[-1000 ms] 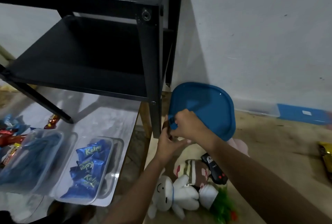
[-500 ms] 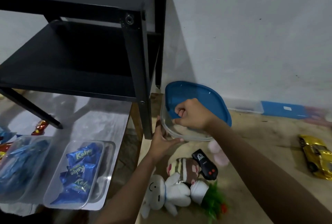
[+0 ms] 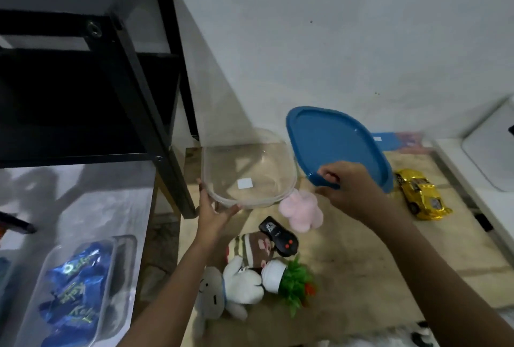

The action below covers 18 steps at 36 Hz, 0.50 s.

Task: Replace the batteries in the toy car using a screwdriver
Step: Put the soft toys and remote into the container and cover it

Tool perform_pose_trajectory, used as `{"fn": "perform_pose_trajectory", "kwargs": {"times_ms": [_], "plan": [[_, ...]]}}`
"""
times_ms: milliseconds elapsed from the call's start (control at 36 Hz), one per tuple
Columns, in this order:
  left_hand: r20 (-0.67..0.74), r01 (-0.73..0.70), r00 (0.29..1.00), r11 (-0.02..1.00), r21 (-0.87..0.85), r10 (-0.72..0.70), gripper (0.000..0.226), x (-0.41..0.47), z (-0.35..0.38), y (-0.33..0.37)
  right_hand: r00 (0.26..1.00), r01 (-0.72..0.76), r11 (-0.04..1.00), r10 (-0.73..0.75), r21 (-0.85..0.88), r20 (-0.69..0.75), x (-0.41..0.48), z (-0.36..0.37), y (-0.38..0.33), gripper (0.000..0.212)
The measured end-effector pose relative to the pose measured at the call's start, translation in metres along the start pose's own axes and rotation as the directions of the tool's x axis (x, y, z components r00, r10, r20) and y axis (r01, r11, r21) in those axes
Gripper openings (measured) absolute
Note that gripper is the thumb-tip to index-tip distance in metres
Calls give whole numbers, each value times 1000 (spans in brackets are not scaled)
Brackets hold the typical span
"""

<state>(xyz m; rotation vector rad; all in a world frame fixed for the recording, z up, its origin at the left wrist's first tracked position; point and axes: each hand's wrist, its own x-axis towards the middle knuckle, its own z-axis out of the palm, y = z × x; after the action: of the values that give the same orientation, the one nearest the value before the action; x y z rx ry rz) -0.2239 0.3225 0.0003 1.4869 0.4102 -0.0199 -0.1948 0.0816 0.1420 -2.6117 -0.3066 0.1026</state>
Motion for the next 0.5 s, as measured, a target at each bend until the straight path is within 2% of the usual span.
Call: {"fn": "perform_pose_trajectory", "kwargs": {"times_ms": [28,83,139,194,333,444,500], "plan": [[-13,6,1000,1000,2,-6,105,0,1,1,999,-34,998,35,-53,8,-8,6,16,28],[-37,13,999,1000,10,-13,104,-1,3,1,992,-125,982,128,-141,13,-23,22,47,11],[-58,8,998,1000,8,-7,102,-1,5,1,972,-215,958,229,-191,54,-37,38,72,23],[-83,16,996,1000,7,-15,103,1,7,0,954,-257,941,283,-222,97,-47,54,89,24],[-119,39,992,998,39,-34,103,2,6,-5,932,-265,921,320,-286,168,-52,82,108,4],[-124,9,992,993,115,5,85,-9,10,0,924,-270,931,322,-246,205,-52,94,117,9],[-137,24,991,986,168,0,84,-15,10,1,928,-257,935,309,-245,207,-51,94,118,11]]}}
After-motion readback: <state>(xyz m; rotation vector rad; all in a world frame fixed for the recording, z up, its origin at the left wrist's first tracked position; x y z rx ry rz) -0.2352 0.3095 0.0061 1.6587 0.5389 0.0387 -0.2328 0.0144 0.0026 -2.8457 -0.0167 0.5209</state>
